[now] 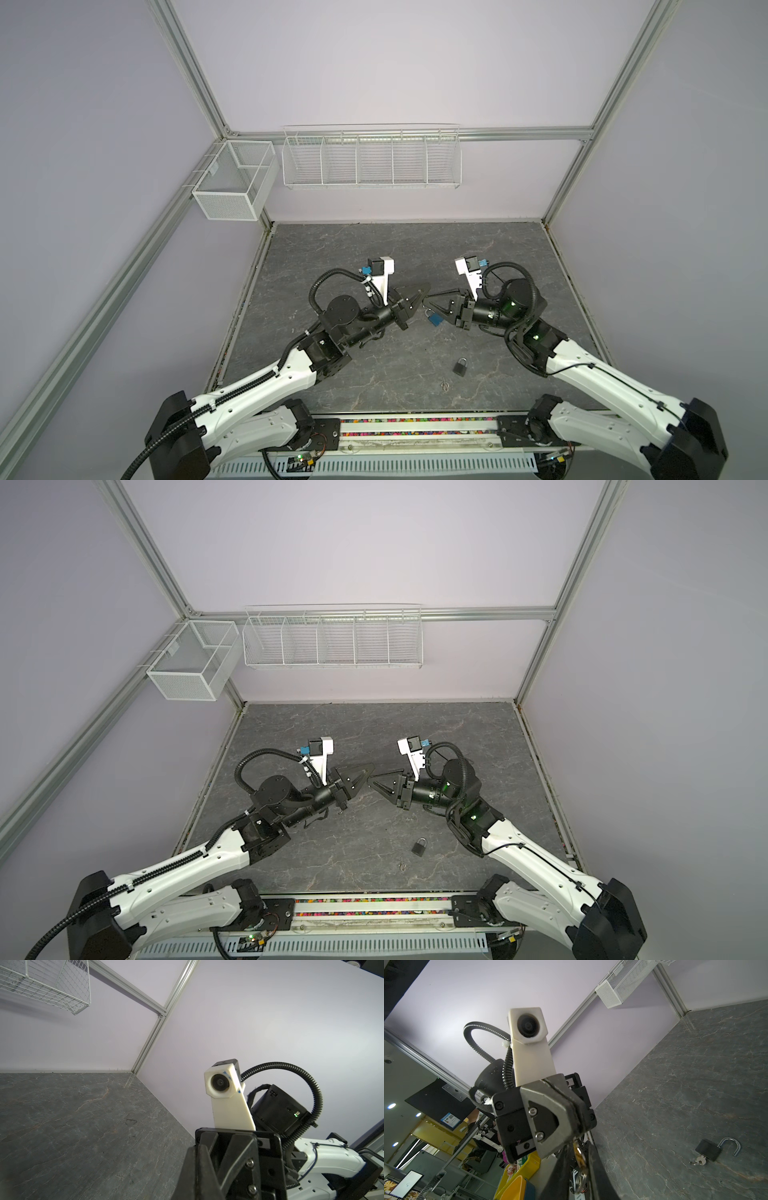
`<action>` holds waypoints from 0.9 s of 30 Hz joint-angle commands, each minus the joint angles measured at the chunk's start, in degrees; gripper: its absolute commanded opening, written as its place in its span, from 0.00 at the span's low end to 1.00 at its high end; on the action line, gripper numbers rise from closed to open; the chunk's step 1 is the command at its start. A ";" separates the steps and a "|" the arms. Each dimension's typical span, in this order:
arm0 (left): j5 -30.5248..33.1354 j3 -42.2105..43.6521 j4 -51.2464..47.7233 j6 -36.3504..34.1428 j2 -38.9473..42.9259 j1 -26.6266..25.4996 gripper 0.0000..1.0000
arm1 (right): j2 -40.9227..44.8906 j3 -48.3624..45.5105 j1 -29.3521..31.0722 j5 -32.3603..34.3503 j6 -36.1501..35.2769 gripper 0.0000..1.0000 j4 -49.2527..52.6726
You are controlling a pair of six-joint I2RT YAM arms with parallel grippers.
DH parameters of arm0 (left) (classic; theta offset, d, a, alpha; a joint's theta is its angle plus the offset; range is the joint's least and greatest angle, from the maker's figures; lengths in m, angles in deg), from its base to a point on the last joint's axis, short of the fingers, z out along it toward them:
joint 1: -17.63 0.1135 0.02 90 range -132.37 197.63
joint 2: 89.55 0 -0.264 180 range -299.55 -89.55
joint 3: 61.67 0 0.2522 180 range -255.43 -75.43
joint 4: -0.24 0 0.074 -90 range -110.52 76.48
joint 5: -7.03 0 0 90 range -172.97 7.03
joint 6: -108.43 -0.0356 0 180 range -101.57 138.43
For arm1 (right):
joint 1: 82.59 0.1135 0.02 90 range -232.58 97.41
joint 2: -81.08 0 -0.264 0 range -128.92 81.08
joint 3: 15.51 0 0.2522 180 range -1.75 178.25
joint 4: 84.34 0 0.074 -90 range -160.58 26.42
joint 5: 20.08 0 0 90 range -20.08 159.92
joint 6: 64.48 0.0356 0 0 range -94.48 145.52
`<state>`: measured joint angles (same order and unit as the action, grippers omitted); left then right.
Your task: Unlock with the key
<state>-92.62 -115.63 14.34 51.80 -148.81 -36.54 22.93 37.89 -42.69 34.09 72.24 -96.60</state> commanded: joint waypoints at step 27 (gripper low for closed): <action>18.67 -0.13 -12.31 10.21 4.72 -0.32 0.55 | 3.67 7.41 -1.47 8.90 -11.86 0.06 25.55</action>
<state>-81.67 -115.57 7.37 57.41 -146.13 -36.76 24.83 42.90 -43.14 39.42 64.85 -79.93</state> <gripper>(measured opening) 0.543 0.065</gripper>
